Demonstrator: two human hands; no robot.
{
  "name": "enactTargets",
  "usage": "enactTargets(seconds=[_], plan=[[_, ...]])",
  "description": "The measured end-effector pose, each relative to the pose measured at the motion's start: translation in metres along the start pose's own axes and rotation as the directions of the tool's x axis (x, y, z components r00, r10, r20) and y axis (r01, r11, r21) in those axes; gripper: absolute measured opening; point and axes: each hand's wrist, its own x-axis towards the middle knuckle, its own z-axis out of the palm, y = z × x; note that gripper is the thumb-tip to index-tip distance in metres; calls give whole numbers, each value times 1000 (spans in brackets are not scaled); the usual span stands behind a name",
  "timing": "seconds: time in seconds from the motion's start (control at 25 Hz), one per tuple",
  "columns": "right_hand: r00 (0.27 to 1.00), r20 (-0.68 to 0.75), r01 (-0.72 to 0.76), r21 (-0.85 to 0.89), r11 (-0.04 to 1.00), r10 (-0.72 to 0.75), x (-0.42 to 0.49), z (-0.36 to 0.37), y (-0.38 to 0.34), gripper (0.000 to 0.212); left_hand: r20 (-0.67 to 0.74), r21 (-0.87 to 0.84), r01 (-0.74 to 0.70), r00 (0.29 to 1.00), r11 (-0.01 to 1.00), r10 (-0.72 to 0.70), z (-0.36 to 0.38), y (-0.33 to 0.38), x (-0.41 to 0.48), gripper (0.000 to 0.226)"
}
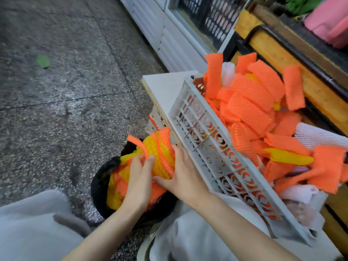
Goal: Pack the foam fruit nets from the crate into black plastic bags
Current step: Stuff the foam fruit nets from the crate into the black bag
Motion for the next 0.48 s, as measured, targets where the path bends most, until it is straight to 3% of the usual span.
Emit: enactTargets(seconds=[0.16,0.24,0.32,0.4,0.44,0.48], plan=[[990,82,-120,26,992,117,0,29,7,110,-25,54,7,1000,999,-6,-14,-38,0,50],[980,99,-169,-25,985,171,2,40,9,108,2,61,25,1000,998,-25,-19,-49,3,38],[962,89,-261,21,965,258,9,44,17,91,96,95,8,995,995,-17,-25,-50,10,38],[937,46,-348,117,930,345,21,41,28,75,197,244,-126,977,961,78,-38,-42,22,21],[930,6,-364,149,919,367,29,40,32,74,176,390,-210,973,897,152,-46,-40,34,15],[927,-43,-361,163,918,372,37,38,35,75,146,543,-293,956,787,256,-55,-41,49,23]])
